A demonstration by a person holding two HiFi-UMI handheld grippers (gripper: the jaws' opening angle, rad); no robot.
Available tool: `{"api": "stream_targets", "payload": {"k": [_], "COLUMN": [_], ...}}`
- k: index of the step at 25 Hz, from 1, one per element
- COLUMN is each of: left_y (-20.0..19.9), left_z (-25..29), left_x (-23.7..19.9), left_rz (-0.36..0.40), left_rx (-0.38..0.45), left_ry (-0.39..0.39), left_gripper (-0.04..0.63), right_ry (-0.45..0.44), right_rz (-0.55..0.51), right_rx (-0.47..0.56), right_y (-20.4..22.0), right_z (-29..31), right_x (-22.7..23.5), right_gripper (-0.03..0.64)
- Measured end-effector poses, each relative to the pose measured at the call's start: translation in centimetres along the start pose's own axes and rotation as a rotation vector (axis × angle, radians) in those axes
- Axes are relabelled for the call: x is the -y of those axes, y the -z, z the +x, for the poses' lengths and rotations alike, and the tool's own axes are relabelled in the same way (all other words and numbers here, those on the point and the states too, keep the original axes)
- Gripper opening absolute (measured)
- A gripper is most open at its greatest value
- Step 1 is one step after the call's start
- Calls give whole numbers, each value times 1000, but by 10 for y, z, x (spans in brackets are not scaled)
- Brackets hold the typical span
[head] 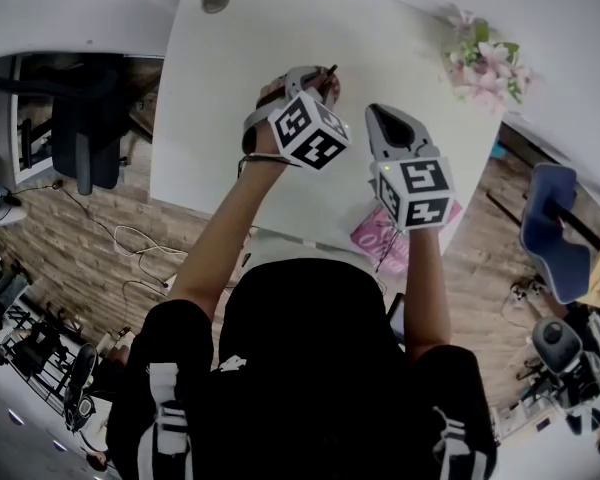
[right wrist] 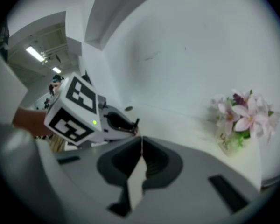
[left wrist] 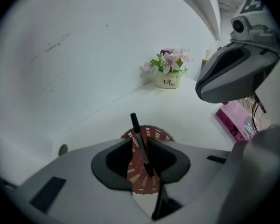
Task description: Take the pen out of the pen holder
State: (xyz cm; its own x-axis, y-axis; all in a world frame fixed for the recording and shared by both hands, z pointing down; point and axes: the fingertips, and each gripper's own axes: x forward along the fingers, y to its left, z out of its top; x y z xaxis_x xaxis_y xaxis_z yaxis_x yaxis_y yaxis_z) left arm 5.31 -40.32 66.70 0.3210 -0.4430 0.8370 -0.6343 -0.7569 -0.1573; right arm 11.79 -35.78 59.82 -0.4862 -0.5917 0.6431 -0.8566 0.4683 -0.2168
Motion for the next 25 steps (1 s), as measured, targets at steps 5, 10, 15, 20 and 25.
{"api": "stream_targets", "payload": {"k": [5, 10, 15, 20, 25], "left_y": [0, -1, -3, -2, -1], "left_z": [-1, 1, 1, -1, -6], "left_x": [-6, -5, -6, -7, -6], "left_rz": [-17, -20, -43, -68, -99], "left_rx": [12, 17, 33, 43, 60], "left_ry": [-11, -5, 5, 33, 57], "left_gripper": [71, 67, 63, 60, 60], "right_ry": [-2, -3, 0, 6, 14], "right_rz": [2, 4, 4, -8, -19], "right_rx": [-5, -8, -11, -14, -4], "right_y": [1, 4, 3, 0, -7], "right_z": [2, 4, 3, 0, -5], "right_x": [-1, 1, 1, -1, -3], "right_gripper": [34, 35, 34, 35, 34]}}
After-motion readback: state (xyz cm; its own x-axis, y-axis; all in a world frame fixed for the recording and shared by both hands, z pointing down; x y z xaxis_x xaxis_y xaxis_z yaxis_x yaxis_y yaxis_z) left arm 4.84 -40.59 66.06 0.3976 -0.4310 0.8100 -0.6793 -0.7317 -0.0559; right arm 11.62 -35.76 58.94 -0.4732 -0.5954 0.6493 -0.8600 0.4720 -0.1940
